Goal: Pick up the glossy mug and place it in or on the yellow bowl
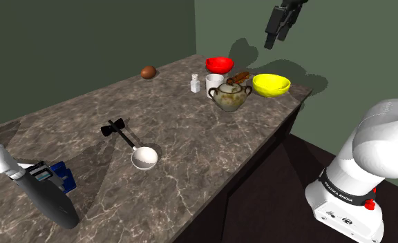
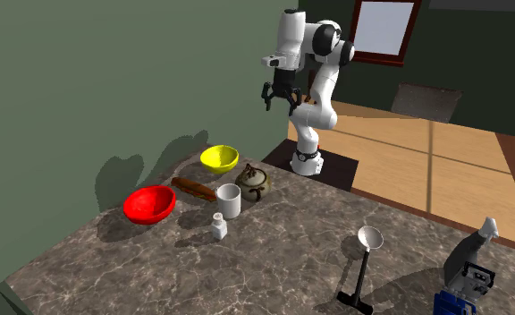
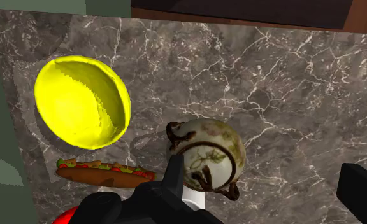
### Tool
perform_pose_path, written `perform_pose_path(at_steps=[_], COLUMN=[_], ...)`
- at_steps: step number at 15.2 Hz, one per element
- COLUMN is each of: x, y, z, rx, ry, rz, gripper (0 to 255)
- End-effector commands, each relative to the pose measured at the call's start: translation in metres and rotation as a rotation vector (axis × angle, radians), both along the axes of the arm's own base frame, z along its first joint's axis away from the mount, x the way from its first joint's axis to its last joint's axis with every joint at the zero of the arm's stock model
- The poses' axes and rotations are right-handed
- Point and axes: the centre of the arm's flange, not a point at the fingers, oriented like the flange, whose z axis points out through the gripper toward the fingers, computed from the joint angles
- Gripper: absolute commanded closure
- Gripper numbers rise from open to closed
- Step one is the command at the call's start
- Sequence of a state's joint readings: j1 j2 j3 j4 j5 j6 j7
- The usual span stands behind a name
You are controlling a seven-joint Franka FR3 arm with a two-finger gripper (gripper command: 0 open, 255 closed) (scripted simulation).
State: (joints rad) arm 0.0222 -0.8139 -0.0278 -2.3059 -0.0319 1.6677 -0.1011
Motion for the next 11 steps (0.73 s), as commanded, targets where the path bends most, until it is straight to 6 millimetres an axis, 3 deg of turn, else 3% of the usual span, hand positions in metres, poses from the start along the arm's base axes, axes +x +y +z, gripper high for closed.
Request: perform_pose_path(at_steps=[1,11], x=[0.0,0.102], y=[0.0,0.004], z=[0.0,-0.081], rx=[0.0,-0.015], ry=[0.0,-0.016], rz=[0.0,-0.015], gripper=[0,0])
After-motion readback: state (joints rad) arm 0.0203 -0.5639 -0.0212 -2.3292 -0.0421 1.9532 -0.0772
